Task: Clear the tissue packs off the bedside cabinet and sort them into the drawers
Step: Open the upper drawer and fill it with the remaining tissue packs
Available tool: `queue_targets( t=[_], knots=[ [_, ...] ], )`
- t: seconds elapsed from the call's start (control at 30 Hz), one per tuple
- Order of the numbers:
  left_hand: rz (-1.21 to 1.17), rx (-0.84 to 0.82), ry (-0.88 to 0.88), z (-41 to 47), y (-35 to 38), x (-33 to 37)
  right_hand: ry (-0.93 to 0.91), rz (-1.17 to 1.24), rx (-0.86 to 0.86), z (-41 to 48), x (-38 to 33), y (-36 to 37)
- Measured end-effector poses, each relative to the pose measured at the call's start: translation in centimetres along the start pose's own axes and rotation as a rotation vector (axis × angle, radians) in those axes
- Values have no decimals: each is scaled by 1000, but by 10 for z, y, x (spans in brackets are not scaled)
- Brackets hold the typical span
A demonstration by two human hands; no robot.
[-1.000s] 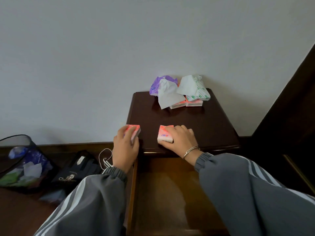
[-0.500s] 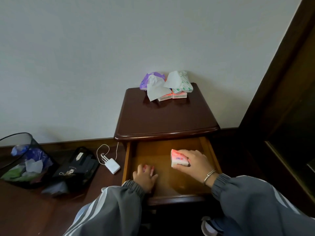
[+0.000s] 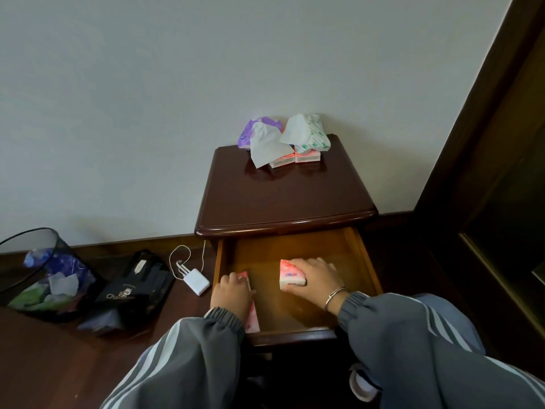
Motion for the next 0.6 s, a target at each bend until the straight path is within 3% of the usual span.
queue_targets(
  t=[0.1, 0.27, 0.4, 0.6],
  knots=[
    [136, 40, -6, 7, 5, 4, 14, -13, -19, 2, 3, 11],
    [144, -3, -11, 11, 19, -5, 23, -5, -9, 0, 9, 16],
    [142, 19, 156, 3, 22, -8, 22, 34, 15, -1, 8, 14],
    [345, -117, 273, 2, 26, -30, 17, 68, 37, 0, 9, 14]
  ],
)
Point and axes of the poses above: each hand's wrist, its own z-axis towards the middle knuckle, its own y-axis out of the palm, x = y × z, the point moved 6 cm from there along z, towards the middle knuckle, and after that the axes turned 7 degrees about -x, right-handed, at the moved point
